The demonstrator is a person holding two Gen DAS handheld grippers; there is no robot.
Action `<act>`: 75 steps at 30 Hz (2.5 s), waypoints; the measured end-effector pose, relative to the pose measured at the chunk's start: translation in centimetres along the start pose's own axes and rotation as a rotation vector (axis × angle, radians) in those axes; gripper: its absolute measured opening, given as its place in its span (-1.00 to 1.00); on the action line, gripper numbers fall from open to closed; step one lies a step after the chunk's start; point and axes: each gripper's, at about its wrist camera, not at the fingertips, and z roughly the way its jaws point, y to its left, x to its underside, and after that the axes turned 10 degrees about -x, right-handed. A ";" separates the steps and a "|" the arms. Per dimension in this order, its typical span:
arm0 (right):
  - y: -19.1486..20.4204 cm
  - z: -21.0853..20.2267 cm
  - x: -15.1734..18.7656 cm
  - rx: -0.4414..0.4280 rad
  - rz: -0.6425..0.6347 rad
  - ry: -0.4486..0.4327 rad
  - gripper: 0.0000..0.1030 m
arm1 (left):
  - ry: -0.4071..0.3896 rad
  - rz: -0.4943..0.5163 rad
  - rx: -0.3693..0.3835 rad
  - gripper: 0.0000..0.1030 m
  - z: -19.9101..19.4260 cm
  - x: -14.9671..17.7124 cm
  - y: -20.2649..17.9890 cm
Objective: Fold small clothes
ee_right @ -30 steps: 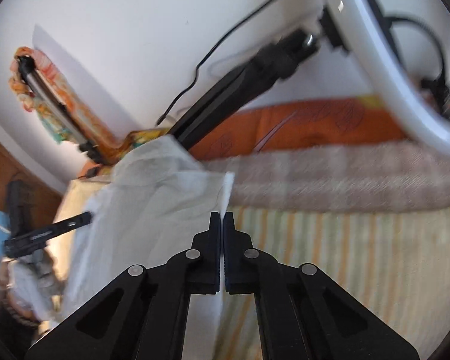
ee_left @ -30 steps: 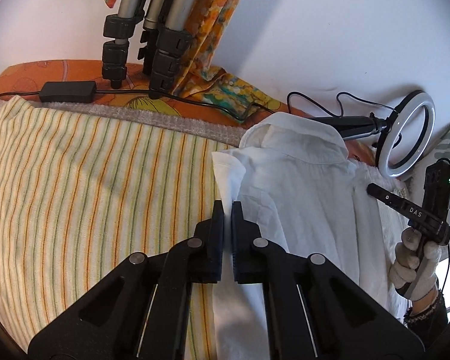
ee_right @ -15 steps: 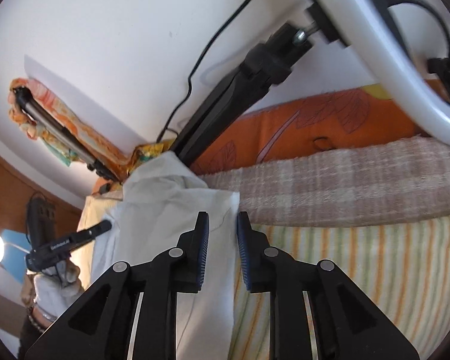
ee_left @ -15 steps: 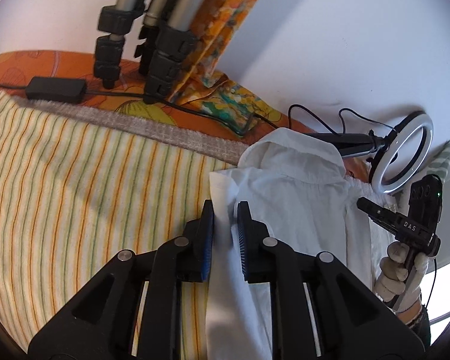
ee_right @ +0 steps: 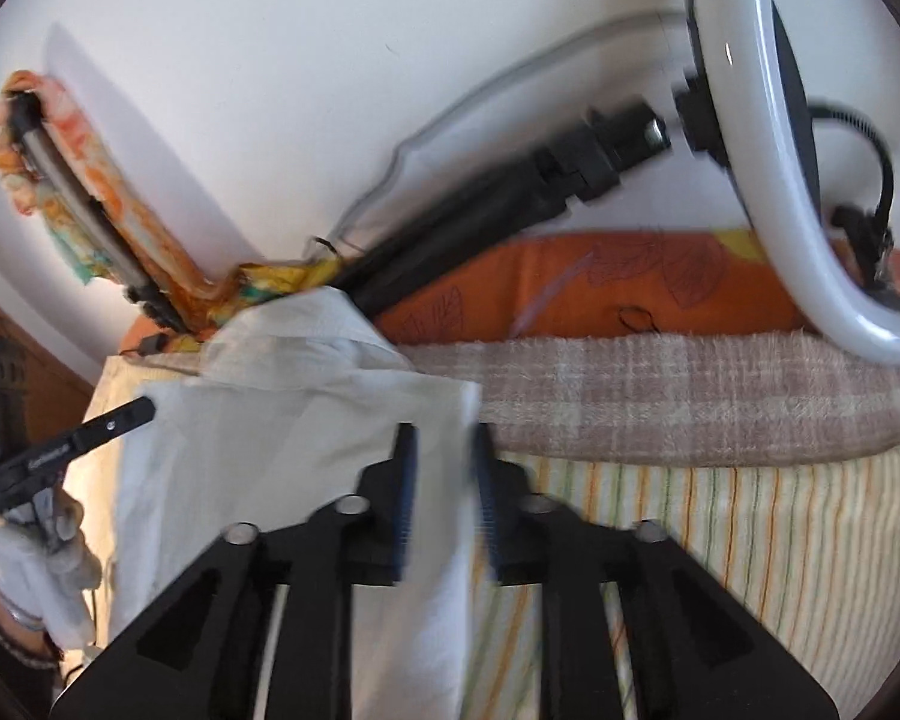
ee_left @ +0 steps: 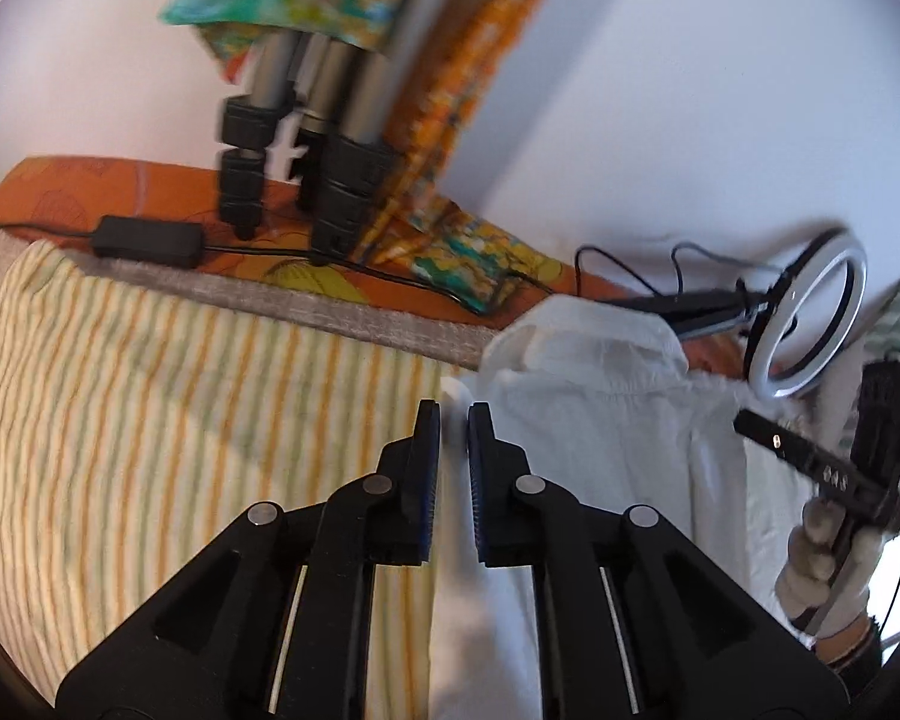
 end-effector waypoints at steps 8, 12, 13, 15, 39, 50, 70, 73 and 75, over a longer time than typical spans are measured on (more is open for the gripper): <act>6.9 2.4 0.8 -0.324 -0.028 0.154 -0.53 | 0.042 0.091 0.006 -0.86 -1.0 1.2 1.0; 9.1 6.8 1.0 -0.333 -0.014 0.240 -0.44 | 0.060 0.156 0.021 -0.86 -1.3 2.9 0.4; 9.5 7.9 1.2 -0.331 -0.004 0.253 -0.44 | 0.061 0.176 0.022 -0.86 -1.4 3.3 0.2; 9.8 9.4 1.6 -0.344 0.013 0.275 -0.43 | 0.064 0.209 0.024 -0.86 -1.7 3.9 -0.2; 7.7 3.4 1.0 -0.280 -0.074 0.122 -0.52 | 0.013 0.282 -0.196 -0.73 0.6 2.9 -2.1; -6.3 0.3 1.7 -0.057 0.149 0.022 -0.28 | 0.021 0.238 -0.120 -0.23 2.8 1.4 -2.5; -2.4 -3.3 0.5 -0.118 0.052 -0.114 -1.00 | -0.127 0.292 -0.134 -1.00 -3.5 2.3 -5.2; -0.9 -5.5 0.9 -0.117 0.021 -0.135 -1.00 | -0.151 0.297 -0.130 -0.99 -5.9 3.0 -5.7; 0.4 -7.1 1.3 -0.124 -0.003 -0.150 -1.00 | -0.174 0.302 -0.128 -1.00 -7.9 3.8 -5.8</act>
